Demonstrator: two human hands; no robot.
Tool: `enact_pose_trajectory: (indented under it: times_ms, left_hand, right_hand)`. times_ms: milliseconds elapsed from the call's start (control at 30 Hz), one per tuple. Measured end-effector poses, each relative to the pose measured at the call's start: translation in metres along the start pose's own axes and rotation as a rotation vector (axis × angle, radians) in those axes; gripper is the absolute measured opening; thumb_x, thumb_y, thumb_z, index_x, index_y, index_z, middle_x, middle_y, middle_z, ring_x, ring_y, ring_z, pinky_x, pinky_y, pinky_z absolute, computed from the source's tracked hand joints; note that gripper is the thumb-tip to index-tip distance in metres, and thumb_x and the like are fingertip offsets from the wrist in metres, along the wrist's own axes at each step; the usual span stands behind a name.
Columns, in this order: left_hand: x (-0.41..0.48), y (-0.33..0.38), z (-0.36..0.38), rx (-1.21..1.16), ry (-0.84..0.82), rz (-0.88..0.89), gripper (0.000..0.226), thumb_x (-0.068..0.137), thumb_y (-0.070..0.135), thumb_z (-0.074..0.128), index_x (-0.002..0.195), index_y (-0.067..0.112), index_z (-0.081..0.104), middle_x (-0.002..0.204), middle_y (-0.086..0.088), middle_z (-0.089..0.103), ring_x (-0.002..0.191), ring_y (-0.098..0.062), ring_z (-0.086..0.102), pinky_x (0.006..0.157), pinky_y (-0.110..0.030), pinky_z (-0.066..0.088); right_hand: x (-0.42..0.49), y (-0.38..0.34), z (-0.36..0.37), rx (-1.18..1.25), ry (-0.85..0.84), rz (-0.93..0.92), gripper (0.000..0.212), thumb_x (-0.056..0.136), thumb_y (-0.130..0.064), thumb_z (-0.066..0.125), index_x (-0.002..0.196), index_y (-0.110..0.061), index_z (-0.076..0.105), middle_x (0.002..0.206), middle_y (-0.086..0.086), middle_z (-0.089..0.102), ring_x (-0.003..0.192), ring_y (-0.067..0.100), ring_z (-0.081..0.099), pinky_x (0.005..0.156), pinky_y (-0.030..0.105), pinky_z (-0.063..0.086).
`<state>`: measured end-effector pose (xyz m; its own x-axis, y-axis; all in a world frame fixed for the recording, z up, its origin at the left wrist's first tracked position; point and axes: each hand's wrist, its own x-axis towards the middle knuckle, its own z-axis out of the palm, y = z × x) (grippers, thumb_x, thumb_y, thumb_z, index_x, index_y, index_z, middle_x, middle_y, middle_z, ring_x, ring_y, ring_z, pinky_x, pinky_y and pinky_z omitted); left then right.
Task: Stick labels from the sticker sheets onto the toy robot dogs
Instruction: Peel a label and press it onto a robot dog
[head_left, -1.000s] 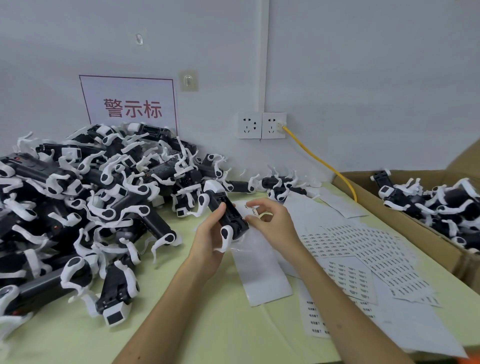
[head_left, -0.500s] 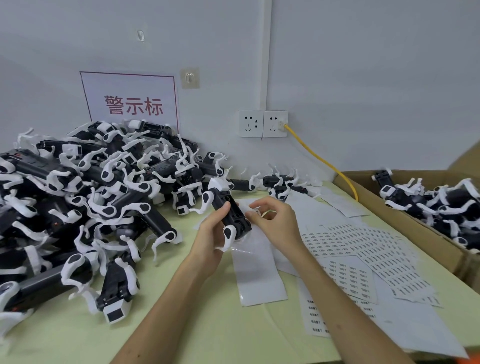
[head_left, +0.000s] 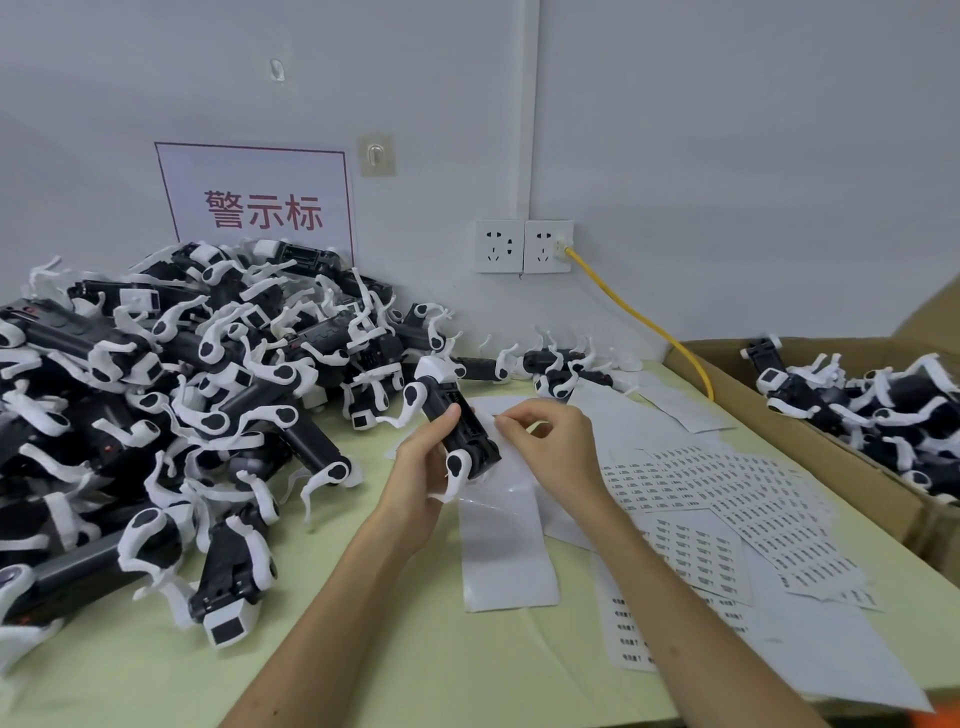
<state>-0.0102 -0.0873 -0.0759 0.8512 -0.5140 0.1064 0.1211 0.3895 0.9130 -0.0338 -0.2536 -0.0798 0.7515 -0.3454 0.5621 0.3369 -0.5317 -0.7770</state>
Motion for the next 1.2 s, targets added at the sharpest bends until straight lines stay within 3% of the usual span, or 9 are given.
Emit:
enact_pose_trajectory:
  times_ms: [400, 567, 667, 800, 900, 967, 1033, 1133, 1200]
  left_hand:
    - [0.0038, -0.0037, -0.0036, 0.02, 0.011, -0.018, 0.045, 0.088, 0.048, 0.07, 0.111, 0.011, 0.077, 0.114, -0.014, 0.074, 0.104, -0.027, 0.072, 0.097, -0.037, 0.053]
    - [0.0056, -0.0051, -0.0031, 0.023, 0.028, -0.02, 0.037, 0.084, 0.047, 0.073, 0.102, 0.015, 0.079, 0.107, -0.009, 0.075, 0.096, -0.022, 0.073, 0.085, -0.03, 0.059]
    - [0.0067, -0.0061, -0.0039, 0.023, 0.028, -0.021, 0.037, 0.083, 0.048, 0.073, 0.101, 0.016, 0.08, 0.107, -0.008, 0.076, 0.098, -0.021, 0.072, 0.09, -0.03, 0.055]
    - [0.0082, -0.0079, -0.0043, 0.013, 0.077, -0.01, 0.058, 0.081, 0.049, 0.075, 0.116, 0.002, 0.071, 0.111, -0.014, 0.072, 0.103, -0.029, 0.068, 0.1, -0.041, 0.049]
    - [0.009, -0.0097, -0.004, 0.051, 0.144, 0.039, 0.06, 0.077, 0.049, 0.078, 0.11, -0.001, 0.069, 0.101, -0.014, 0.073, 0.09, -0.024, 0.072, 0.083, -0.034, 0.057]
    - [0.009, -0.0091, -0.0057, 0.086, 0.199, 0.087, 0.06, 0.078, 0.045, 0.08, 0.11, -0.004, 0.068, 0.104, -0.02, 0.074, 0.092, -0.028, 0.07, 0.096, -0.046, 0.054]
    - [0.0089, -0.0081, -0.0081, 0.105, 0.233, 0.123, 0.05, 0.079, 0.043, 0.08, 0.106, 0.002, 0.073, 0.111, -0.022, 0.074, 0.097, -0.029, 0.07, 0.106, -0.051, 0.048]
    - [0.0084, -0.0076, -0.0094, 0.16, 0.271, 0.174, 0.031, 0.08, 0.044, 0.079, 0.097, 0.018, 0.079, 0.103, -0.003, 0.079, 0.096, -0.011, 0.072, 0.095, -0.04, 0.049]
    - [0.0073, -0.007, -0.0084, 0.211, 0.285, 0.219, 0.029, 0.076, 0.049, 0.078, 0.095, 0.028, 0.081, 0.106, 0.001, 0.078, 0.104, -0.009, 0.071, 0.097, -0.035, 0.046]
  right_hand:
    - [0.0031, -0.0028, -0.0023, 0.07, 0.008, 0.143, 0.017, 0.088, -0.013, 0.074, 0.073, -0.022, 0.076, 0.071, -0.008, 0.07, 0.06, 0.006, 0.055, 0.066, 0.019, 0.045]
    - [0.0047, -0.0009, -0.0042, 0.09, 0.083, 0.158, 0.013, 0.09, -0.012, 0.073, 0.079, -0.016, 0.076, 0.07, -0.007, 0.07, 0.068, 0.012, 0.063, 0.07, 0.027, 0.052]
    - [0.0053, 0.0004, -0.0064, 0.134, 0.129, 0.184, 0.018, 0.092, -0.011, 0.071, 0.078, -0.022, 0.074, 0.067, -0.01, 0.07, 0.063, 0.006, 0.064, 0.067, 0.025, 0.054]
    - [0.0051, 0.0008, -0.0075, 0.168, 0.138, 0.198, 0.02, 0.092, -0.009, 0.071, 0.08, -0.025, 0.074, 0.071, -0.008, 0.074, 0.061, 0.01, 0.069, 0.072, 0.03, 0.06]
    - [0.0044, 0.0014, -0.0073, 0.199, 0.133, 0.205, 0.022, 0.091, -0.005, 0.069, 0.084, -0.025, 0.075, 0.075, -0.005, 0.075, 0.064, 0.014, 0.072, 0.075, 0.035, 0.062]
    - [0.0046, 0.002, -0.007, 0.211, 0.122, 0.213, 0.021, 0.091, -0.003, 0.069, 0.087, -0.024, 0.075, 0.076, -0.002, 0.076, 0.065, 0.015, 0.073, 0.076, 0.037, 0.062]
    - [0.0051, 0.0023, -0.0059, 0.216, 0.109, 0.217, 0.021, 0.09, -0.003, 0.071, 0.088, -0.024, 0.074, 0.076, 0.0, 0.076, 0.066, 0.016, 0.073, 0.077, 0.037, 0.062]
    - [0.005, 0.0019, -0.0043, 0.191, 0.084, 0.206, 0.022, 0.089, -0.003, 0.072, 0.091, -0.024, 0.074, 0.08, -0.002, 0.075, 0.069, 0.016, 0.074, 0.077, 0.039, 0.061]
    - [0.0048, 0.0016, -0.0044, 0.169, 0.071, 0.201, 0.026, 0.088, 0.001, 0.07, 0.094, -0.023, 0.073, 0.085, -0.002, 0.075, 0.07, 0.015, 0.074, 0.076, 0.038, 0.06]
